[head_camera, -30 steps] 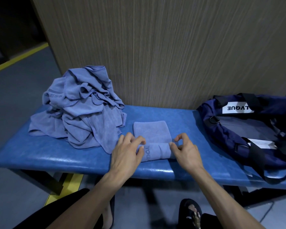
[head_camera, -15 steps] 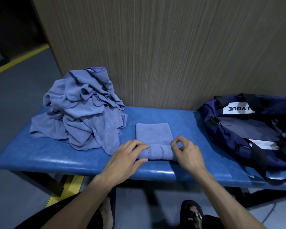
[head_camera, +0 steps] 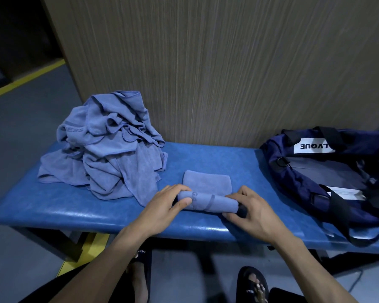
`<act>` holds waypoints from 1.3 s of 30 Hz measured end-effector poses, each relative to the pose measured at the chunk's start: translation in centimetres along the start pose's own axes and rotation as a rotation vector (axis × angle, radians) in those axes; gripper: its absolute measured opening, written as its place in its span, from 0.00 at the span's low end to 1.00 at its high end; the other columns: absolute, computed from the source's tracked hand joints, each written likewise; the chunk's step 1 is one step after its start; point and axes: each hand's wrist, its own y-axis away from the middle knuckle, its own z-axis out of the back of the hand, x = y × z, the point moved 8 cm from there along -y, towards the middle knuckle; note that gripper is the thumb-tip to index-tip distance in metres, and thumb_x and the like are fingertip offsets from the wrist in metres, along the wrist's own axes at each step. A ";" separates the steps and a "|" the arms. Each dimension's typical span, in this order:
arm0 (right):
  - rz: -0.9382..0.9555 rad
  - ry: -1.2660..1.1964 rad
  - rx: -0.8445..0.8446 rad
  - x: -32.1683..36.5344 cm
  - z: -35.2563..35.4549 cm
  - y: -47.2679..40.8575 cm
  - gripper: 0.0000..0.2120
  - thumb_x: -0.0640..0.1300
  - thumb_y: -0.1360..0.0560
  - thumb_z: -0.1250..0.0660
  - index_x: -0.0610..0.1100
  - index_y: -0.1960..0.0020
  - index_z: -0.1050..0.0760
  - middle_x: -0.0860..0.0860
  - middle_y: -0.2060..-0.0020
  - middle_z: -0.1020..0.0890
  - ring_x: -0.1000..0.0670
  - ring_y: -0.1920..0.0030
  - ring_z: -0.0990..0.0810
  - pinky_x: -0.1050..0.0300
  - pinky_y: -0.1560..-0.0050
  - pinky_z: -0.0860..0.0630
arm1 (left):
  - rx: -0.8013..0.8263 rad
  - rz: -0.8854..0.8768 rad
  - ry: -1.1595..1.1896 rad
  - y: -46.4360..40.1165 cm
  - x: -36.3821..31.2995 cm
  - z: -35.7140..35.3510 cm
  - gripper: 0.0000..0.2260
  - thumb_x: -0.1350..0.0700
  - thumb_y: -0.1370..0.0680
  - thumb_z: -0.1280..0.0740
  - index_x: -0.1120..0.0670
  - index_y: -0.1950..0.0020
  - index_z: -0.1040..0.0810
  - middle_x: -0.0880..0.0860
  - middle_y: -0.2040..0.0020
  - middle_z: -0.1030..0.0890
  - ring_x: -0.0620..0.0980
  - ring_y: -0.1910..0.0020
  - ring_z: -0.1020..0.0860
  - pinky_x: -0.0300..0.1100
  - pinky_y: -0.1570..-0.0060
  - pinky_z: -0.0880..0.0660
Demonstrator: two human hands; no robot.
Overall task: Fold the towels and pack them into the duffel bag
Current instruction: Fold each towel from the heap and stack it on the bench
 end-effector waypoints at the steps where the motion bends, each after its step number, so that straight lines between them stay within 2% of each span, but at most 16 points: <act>1: 0.003 -0.036 0.021 0.0 0.0 0.0 0.13 0.61 0.27 0.33 0.58 0.45 0.21 0.58 0.56 0.28 0.56 0.54 0.25 0.61 0.55 0.27 | 0.003 0.016 0.021 0.1 0.2 0.0 0.17 0.34 0.21 0.42 0.41 0.39 0.27 0.38 0.47 0.22 0.40 0.47 0.25 0.42 0.45 0.28; 4: -0.018 -0.124 0.078 -0.2 -0.2 0.1 0.13 0.60 0.28 0.32 0.55 0.48 0.20 0.57 0.55 0.26 0.55 0.54 0.23 0.61 0.54 0.28 | 0.048 0.059 0.035 0.2 0.9 -0.4 0.22 0.33 0.24 0.37 0.40 0.33 0.29 0.38 0.41 0.24 0.39 0.41 0.26 0.38 0.39 0.30; 8: -0.037 -0.188 0.059 -0.5 0.1 0.1 0.13 0.59 0.29 0.30 0.54 0.48 0.20 0.59 0.51 0.26 0.56 0.49 0.24 0.65 0.50 0.29 | 0.039 0.081 0.047 0.1 1.2 -0.3 0.14 0.42 0.21 0.31 0.44 0.37 0.25 0.36 0.49 0.23 0.41 0.46 0.25 0.40 0.42 0.28; 10: -0.014 -0.182 0.049 -0.2 0.3 0.1 0.15 0.58 0.29 0.29 0.54 0.46 0.20 0.60 0.48 0.25 0.56 0.45 0.25 0.65 0.44 0.30 | 0.038 0.089 0.076 0.0 1.0 -0.2 0.12 0.42 0.21 0.32 0.45 0.40 0.23 0.38 0.51 0.21 0.41 0.48 0.25 0.41 0.43 0.28; 13: -0.001 -0.206 0.040 -0.2 0.5 0.2 0.17 0.59 0.29 0.28 0.53 0.43 0.21 0.60 0.48 0.20 0.56 0.45 0.23 0.61 0.43 0.28 | 0.038 0.103 0.130 -0.3 0.9 -0.4 0.17 0.34 0.23 0.36 0.45 0.44 0.22 0.43 0.52 0.18 0.44 0.50 0.22 0.44 0.45 0.25; 16: -0.117 -0.412 0.065 -0.8 0.0 0.4 0.15 0.55 0.28 0.28 0.53 0.43 0.20 0.57 0.51 0.15 0.55 0.50 0.18 0.56 0.46 0.23 | -0.016 0.149 0.194 -0.7 1.3 -0.4 0.18 0.31 0.25 0.39 0.43 0.48 0.21 0.44 0.56 0.17 0.42 0.56 0.21 0.43 0.51 0.25; 19: -0.205 -0.541 0.020 -1.5 -0.1 0.3 0.14 0.54 0.26 0.29 0.49 0.45 0.20 0.50 0.52 0.14 0.51 0.52 0.16 0.47 0.47 0.21 | -0.071 0.213 0.169 -0.9 1.5 -0.3 0.14 0.31 0.25 0.40 0.39 0.56 0.23 0.44 0.65 0.23 0.41 0.65 0.28 0.42 0.59 0.28; 21: -0.259 -0.572 0.002 -1.9 -0.2 0.1 0.15 0.58 0.27 0.31 0.49 0.48 0.20 0.46 0.54 0.14 0.45 0.54 0.17 0.43 0.48 0.22 | -0.081 0.252 0.146 -1.1 1.3 -0.4 0.17 0.35 0.21 0.37 0.45 0.62 0.27 0.43 0.69 0.30 0.42 0.68 0.32 0.43 0.63 0.32; 22: -0.290 -0.561 0.006 -2.1 -0.4 0.1 0.15 0.59 0.27 0.31 0.49 0.49 0.20 0.46 0.55 0.15 0.45 0.56 0.18 0.43 0.49 0.23 | -0.084 0.274 0.127 -1.2 1.2 -0.4 0.20 0.38 0.20 0.37 0.49 0.65 0.32 0.43 0.70 0.32 0.43 0.69 0.34 0.44 0.65 0.34; 24: -0.336 -0.522 0.018 -2.4 -0.8 -0.1 0.13 0.58 0.23 0.32 0.49 0.50 0.21 0.51 0.59 0.16 0.51 0.60 0.20 0.46 0.53 0.24 | -0.086 0.324 0.069 -1.5 1.1 -0.3 0.23 0.39 0.19 0.37 0.51 0.66 0.38 0.44 0.72 0.36 0.45 0.71 0.36 0.46 0.66 0.37; 27: -0.405 -0.467 0.023 -2.9 -1.2 -0.5 0.10 0.52 0.19 0.35 0.48 0.52 0.22 0.56 0.63 0.19 0.55 0.61 0.23 0.54 0.55 0.27 | -0.088 0.405 0.003 -1.9 1.2 -0.2 0.25 0.37 0.19 0.39 0.52 0.67 0.40 0.46 0.73 0.37 0.50 0.71 0.36 0.48 0.67 0.38; 30: -0.474 -0.335 0.000 -3.2 -1.2 -0.9 0.16 0.53 0.18 0.39 0.42 0.56 0.26 0.53 0.64 0.23 0.51 0.62 0.26 0.52 0.58 0.30 | -0.131 0.431 -0.021 -2.2 0.7 -0.1 0.25 0.37 0.19 0.40 0.53 0.67 0.39 0.47 0.73 0.35 0.52 0.69 0.33 0.49 0.65 0.36; 33: -0.529 -0.232 -0.037 -3.1 -1.1 -1.2 0.18 0.53 0.17 0.42 0.43 0.60 0.31 0.50 0.64 0.24 0.46 0.59 0.26 0.52 0.61 0.33 | -0.208 0.421 -0.002 -1.9 -0.2 -0.1 0.21 0.38 0.18 0.43 0.51 0.64 0.33 0.47 0.71 0.30 0.50 0.67 0.28 0.48 0.65 0.35; 36: -0.569 -0.200 -0.067 -3.1 -1.0 -1.5 0.18 0.54 0.17 0.43 0.46 0.62 0.33 0.48 0.62 0.23 0.43 0.56 0.25 0.51 0.58 0.32 | -0.228 0.391 -0.059 -1.6 -0.6 -0.3 0.19 0.38 0.17 0.46 0.49 0.59 0.31 0.47 0.69 0.28 0.50 0.65 0.26 0.47 0.65 0.37; 39: -0.608 -0.147 -0.099 -2.9 -1.2 -1.5 0.19 0.56 0.16 0.46 0.47 0.61 0.34 0.43 0.57 0.20 0.39 0.53 0.25 0.48 0.54 0.29 | -0.203 0.405 -0.173 -1.9 -0.9 -0.3 0.18 0.38 0.17 0.50 0.49 0.57 0.33 0.48 0.63 0.23 0.54 0.59 0.24 0.47 0.62 0.36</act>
